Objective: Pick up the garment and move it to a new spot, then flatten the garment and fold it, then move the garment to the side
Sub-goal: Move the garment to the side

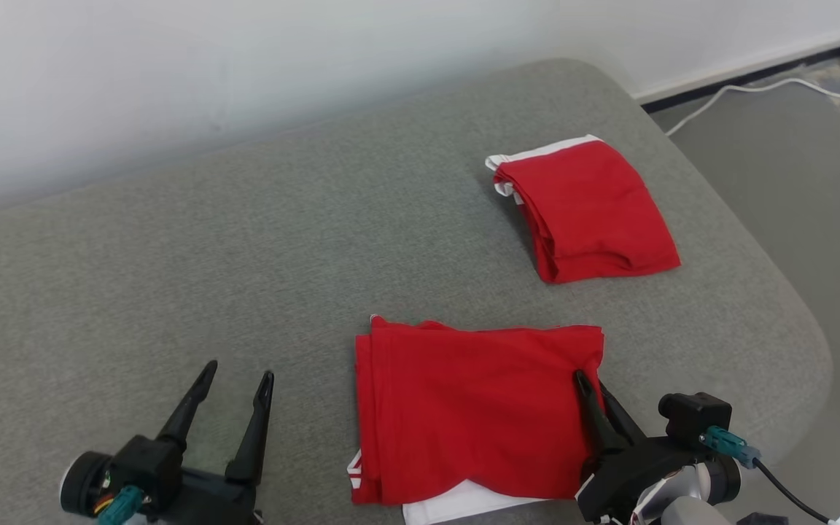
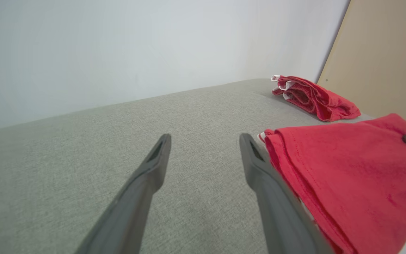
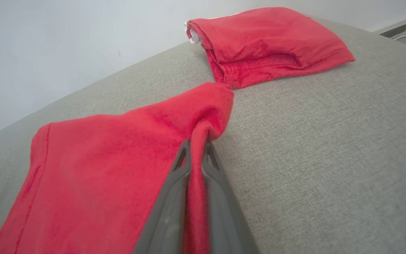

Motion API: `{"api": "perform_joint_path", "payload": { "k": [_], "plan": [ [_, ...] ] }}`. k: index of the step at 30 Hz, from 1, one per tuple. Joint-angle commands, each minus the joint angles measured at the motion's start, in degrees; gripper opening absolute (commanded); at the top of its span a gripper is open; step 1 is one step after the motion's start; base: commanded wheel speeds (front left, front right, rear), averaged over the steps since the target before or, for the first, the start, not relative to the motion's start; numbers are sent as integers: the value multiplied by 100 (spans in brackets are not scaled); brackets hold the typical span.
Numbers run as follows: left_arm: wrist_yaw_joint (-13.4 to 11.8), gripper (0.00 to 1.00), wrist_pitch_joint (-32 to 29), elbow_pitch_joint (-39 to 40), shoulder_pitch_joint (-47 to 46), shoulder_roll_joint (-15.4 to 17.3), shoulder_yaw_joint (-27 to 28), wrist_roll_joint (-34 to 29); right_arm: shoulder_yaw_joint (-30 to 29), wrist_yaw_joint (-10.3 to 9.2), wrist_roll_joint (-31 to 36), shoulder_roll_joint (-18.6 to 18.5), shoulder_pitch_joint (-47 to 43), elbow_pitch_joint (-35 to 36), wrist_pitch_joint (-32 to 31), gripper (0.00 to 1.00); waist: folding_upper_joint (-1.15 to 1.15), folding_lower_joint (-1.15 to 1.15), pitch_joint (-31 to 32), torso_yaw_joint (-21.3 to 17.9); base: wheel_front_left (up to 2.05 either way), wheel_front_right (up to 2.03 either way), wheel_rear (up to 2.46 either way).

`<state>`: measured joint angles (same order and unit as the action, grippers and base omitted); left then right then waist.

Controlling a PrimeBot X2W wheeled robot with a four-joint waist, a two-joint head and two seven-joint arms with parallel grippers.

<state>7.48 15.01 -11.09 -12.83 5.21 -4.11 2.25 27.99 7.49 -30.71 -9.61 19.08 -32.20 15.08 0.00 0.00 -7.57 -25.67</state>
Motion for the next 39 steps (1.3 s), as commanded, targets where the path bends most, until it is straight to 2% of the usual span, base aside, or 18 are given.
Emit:
{"api": "perform_joint_path", "payload": {
  "k": [1, 10, 18, 23, 31, 39],
  "plan": [
    [-7, 100, 21, 49, -66, 15, 20, -62, 36, -1, 22, 2, -40, 33, 5, 0, 0, 0, -179, -176, 0, 0, 0],
    [-6, 100, 21, 242, -315, -44, -138, -106, 370, -1, 359, -202, 803, 83, 5, 0, 0, 0, -538, 88, 0, 0, 0],
    [-5, 100, 21, 244, -423, -18, -157, -71, 9, -1, 584, -394, 1995, 241, 5, 0, 0, 0, -841, 506, 0, 0, 0],
    [-5, 100, 21, 247, -488, -36, -180, -8, -164, -1, 592, -860, 2466, 174, 6, 0, 0, 0, -950, 716, 0, 0, 0],
    [-5, 100, 21, 260, -562, -59, -238, -1, -323, -1, 493, -1733, 3091, -608, 6, 0, 0, 0, -1161, 976, 0, 0, 0],
    [-4, 100, 21, 243, -701, -13, -346, -28, -429, -1, 651, -2116, 3663, -1725, 5, 0, 0, 0, -1363, 1224, 0, 0, 0]
  ]
}}
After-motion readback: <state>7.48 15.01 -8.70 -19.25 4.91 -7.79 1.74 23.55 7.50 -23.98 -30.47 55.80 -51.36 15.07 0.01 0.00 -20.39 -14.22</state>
